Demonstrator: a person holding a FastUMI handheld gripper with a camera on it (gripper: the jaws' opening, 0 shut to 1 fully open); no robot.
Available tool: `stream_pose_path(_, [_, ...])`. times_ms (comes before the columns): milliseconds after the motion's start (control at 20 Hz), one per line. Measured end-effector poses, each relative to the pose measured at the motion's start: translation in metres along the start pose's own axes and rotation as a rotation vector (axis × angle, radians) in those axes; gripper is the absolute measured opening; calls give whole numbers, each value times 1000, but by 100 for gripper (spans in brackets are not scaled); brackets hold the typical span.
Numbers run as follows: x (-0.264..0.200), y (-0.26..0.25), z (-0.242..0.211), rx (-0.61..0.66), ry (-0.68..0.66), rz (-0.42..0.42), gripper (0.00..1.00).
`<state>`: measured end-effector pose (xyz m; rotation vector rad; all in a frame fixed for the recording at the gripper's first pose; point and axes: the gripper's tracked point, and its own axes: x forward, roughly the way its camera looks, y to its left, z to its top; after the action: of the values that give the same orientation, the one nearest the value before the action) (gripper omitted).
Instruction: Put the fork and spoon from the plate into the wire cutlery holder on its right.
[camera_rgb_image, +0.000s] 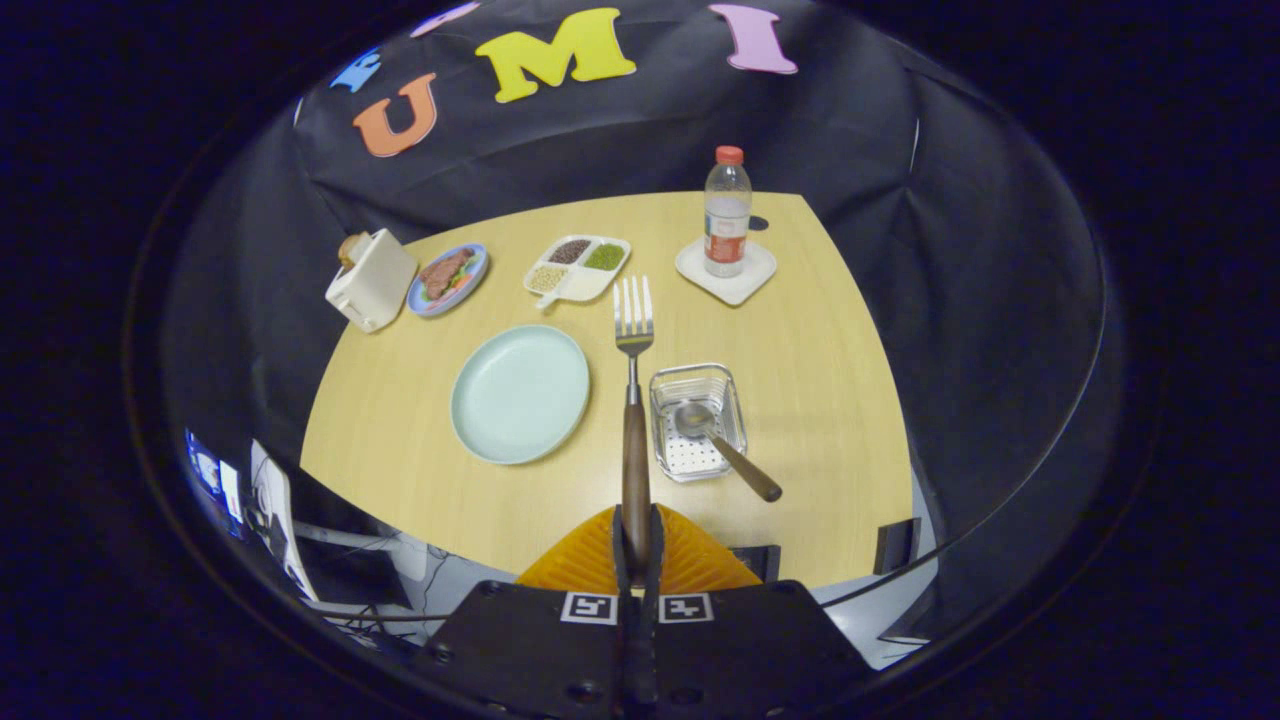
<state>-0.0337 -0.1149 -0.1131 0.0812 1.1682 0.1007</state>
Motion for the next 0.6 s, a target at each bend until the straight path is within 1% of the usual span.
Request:
stream_pose_path(150, [8,-17,-9,11,48,-21,0])
stream_pose_path(300, [13,-20,-18,30,92,-22,0])
stream_pose_path(600, [22,-24,-17,51,110,-28,0])
